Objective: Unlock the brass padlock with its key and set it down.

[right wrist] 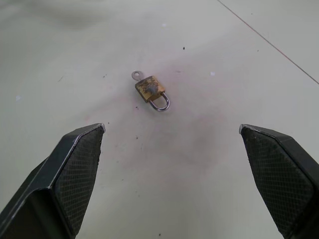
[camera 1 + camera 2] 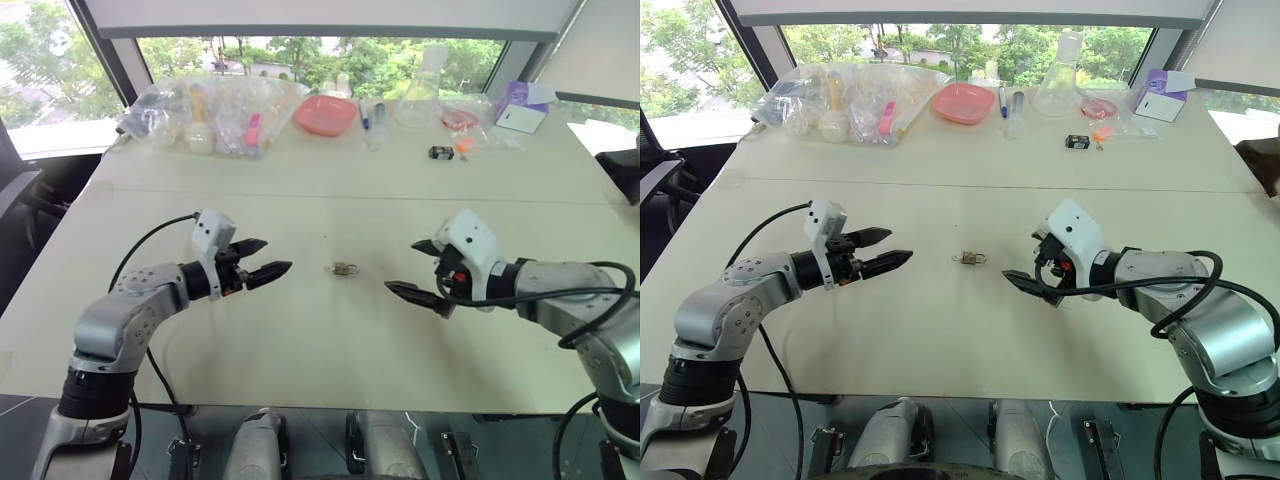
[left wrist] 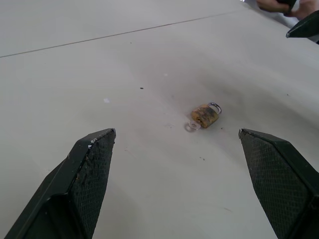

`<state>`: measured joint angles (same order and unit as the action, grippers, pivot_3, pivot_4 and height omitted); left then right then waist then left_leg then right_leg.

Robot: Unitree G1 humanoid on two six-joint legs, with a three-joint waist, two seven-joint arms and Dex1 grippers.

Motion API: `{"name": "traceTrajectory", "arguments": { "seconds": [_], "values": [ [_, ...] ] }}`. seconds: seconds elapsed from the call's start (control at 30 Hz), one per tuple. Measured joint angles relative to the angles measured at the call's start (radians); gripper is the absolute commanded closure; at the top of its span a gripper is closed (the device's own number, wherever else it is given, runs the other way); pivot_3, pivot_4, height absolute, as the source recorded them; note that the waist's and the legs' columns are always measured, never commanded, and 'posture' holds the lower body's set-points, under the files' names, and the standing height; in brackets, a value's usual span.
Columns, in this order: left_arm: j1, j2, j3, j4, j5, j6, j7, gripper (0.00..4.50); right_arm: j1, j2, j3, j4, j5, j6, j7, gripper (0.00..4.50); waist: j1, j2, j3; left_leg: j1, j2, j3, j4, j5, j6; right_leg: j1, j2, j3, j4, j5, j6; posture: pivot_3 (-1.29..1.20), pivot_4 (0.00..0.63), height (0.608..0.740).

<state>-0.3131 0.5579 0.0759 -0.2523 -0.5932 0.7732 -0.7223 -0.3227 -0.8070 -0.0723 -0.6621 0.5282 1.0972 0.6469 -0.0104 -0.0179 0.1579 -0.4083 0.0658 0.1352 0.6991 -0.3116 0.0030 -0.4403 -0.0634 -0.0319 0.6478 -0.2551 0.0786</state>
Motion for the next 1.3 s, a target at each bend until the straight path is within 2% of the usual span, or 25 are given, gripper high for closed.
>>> {"name": "traceTrajectory", "arguments": {
  "seconds": [0.63,0.77,0.93,1.1,1.3],
  "values": [
    [-0.008,-0.010,0.016,0.005,-0.008,-0.018,0.004,0.41,-0.002,-0.005,0.022,0.018,-0.016,-0.065,-0.015,0.00,0.000,0.000,0.000,0.000,0.000,0.000,0.000,0.000,0.000,0.000,0.000,0.000,0.000,0.000,0.000,0.00,0.150,0.733],
    [-0.034,0.005,0.015,0.015,-0.008,-0.019,-0.030,0.41,-0.050,-0.037,0.058,0.066,-0.027,-0.077,0.010,0.00,0.000,0.000,0.000,0.000,0.000,0.000,0.000,0.000,0.000,0.000,0.000,0.000,0.000,0.000,0.000,0.00,0.150,0.733],
    [-0.118,0.121,-0.055,0.059,0.022,-0.037,-0.157,0.41,-0.237,0.011,0.208,0.207,-0.065,-0.117,0.069,0.00,-0.006,0.000,0.000,0.001,0.000,0.001,0.000,0.000,0.000,0.000,0.001,0.000,0.001,0.000,0.000,0.00,0.150,0.733],
    [-0.149,0.163,-0.094,0.094,0.015,-0.017,-0.256,0.41,-0.299,0.069,0.372,0.364,-0.124,-0.190,0.157,0.00,0.001,0.000,0.000,-0.001,0.000,0.002,0.000,0.002,-0.004,-0.001,0.000,0.000,-0.001,0.000,0.000,0.00,0.150,0.733],
    [-0.151,0.177,-0.101,0.083,0.018,-0.018,-0.281,0.41,-0.412,0.180,0.471,0.614,-0.233,-0.304,0.204,0.00,-0.002,0.000,0.000,-0.001,0.000,0.002,0.000,0.003,-0.005,-0.002,0.000,0.000,0.000,0.000,0.000,0.00,0.150,0.733]
  ]
}}
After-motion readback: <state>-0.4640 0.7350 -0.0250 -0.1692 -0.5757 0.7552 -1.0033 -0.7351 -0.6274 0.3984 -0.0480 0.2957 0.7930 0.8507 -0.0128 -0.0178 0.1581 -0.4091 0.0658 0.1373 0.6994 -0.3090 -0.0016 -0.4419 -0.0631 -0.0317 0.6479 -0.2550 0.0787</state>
